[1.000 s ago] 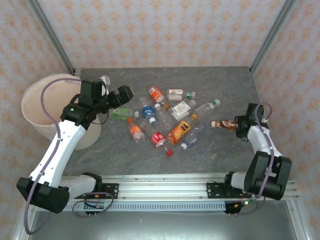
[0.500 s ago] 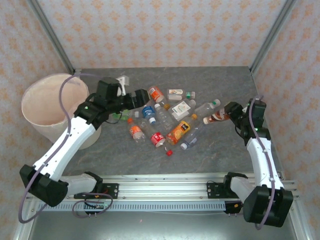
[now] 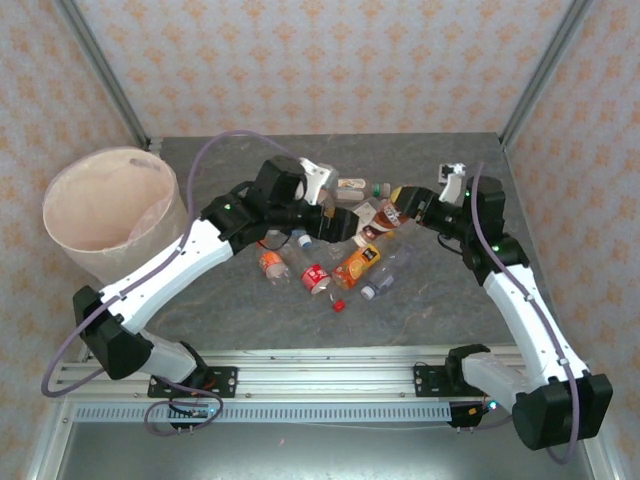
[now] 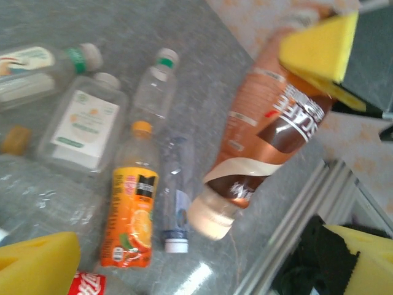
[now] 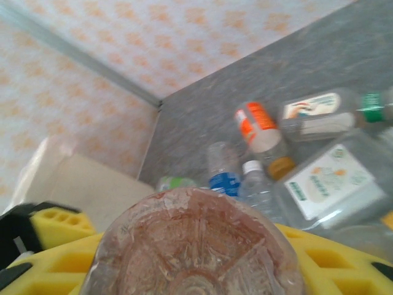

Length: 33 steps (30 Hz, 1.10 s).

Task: Put the plastic bottles in the bin

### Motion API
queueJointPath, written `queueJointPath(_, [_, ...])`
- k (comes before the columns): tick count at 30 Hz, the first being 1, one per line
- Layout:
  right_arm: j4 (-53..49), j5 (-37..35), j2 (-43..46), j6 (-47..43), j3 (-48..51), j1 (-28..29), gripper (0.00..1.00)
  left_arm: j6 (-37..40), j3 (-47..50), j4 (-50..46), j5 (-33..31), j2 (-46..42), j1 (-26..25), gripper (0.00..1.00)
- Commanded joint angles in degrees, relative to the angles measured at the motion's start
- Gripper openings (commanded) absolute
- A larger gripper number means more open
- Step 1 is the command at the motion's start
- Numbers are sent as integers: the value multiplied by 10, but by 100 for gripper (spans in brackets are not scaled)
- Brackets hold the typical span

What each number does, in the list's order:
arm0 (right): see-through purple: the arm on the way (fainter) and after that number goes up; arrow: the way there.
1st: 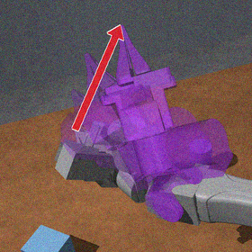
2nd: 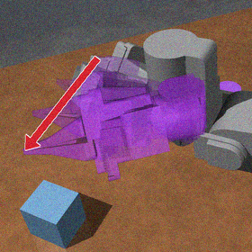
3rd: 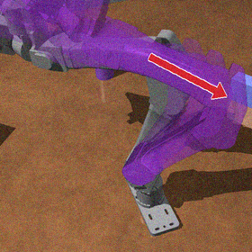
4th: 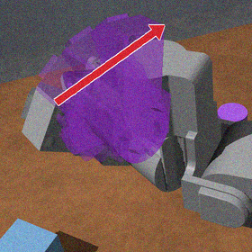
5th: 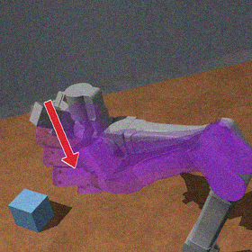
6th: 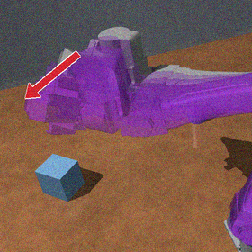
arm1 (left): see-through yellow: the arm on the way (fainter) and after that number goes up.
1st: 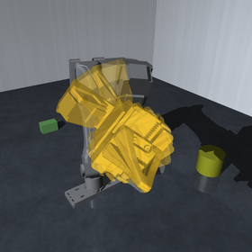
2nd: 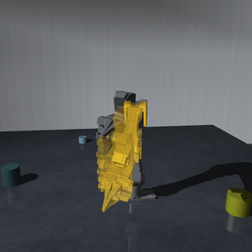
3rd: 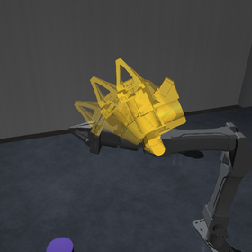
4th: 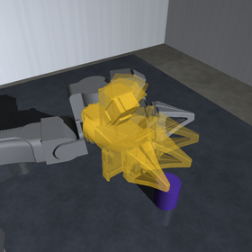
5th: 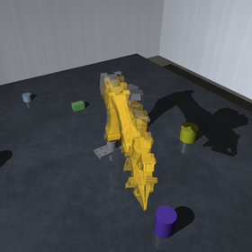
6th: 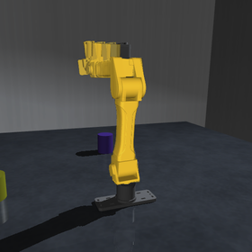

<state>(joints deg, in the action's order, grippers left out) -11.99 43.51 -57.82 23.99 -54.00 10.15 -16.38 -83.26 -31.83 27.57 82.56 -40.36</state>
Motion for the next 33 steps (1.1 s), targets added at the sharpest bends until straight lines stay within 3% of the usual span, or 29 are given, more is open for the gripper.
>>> queueJointPath(1, [17,55,-4,-30,-34,26,41,80,-31,-30,58,15,-19,100])
queueJointPath(6, [17,90,-18,-49,-60,67,42,103,-65,-54,43,42,-30,100])
queueJointPath(10, [19,106,-37,-53,-76,92,42,93,-55,-9,36,46,-32,99])
queueJointPath(17, [31,147,-60,-24,-99,102,45,70,-12,80,79,25,-33,75])
queueJointPath(21, [61,175,-63,7,-102,102,46,65,2,83,65,17,-35,61])
queueJointPath(23, [70,186,-64,19,-105,103,51,59,11,88,42,8,-34,57])
queueJointPath(28, [29,155,-51,0,-118,102,79,52,48,123,-28,-24,-35,50])
queueJointPath(33, [25,107,-33,-4,-111,102,86,43,72,132,-91,-48,-35,50])
